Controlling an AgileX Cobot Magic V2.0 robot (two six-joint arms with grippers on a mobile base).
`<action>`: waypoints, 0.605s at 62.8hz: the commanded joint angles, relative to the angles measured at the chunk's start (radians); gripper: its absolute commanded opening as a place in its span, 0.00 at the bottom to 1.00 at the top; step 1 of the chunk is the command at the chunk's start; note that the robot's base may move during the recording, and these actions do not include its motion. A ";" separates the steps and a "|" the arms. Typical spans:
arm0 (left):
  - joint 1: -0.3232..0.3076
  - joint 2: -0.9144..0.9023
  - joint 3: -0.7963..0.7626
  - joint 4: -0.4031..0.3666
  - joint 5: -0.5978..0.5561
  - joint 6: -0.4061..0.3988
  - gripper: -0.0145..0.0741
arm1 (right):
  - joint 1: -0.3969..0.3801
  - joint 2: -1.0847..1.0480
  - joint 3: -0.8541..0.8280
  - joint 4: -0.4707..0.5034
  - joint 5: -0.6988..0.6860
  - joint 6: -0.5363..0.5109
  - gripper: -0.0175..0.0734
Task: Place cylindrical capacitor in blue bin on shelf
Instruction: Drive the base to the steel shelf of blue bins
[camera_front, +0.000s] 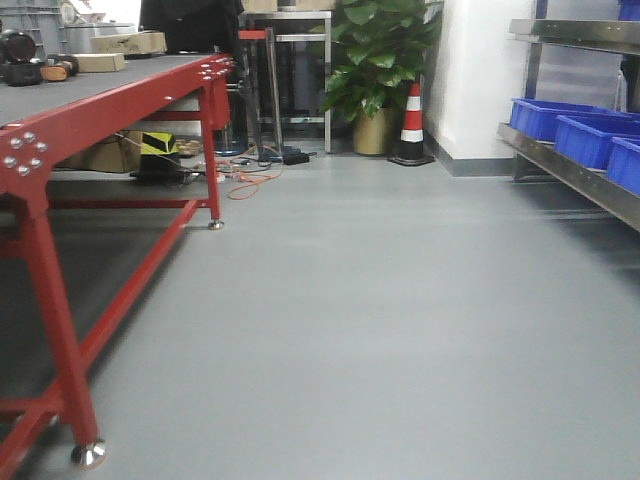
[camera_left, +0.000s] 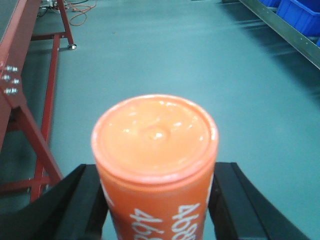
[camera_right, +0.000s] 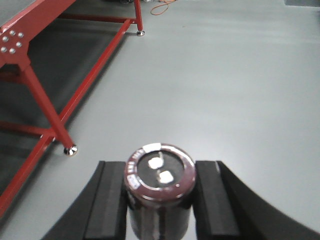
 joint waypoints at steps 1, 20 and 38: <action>0.003 -0.003 -0.003 -0.005 -0.028 -0.007 0.04 | 0.001 -0.005 -0.011 -0.008 -0.022 -0.004 0.01; 0.003 -0.003 -0.003 -0.005 -0.028 -0.007 0.04 | 0.001 -0.005 -0.011 -0.008 -0.022 -0.004 0.01; 0.003 -0.003 -0.003 -0.005 -0.028 -0.007 0.04 | 0.001 -0.005 -0.011 -0.008 -0.024 -0.004 0.01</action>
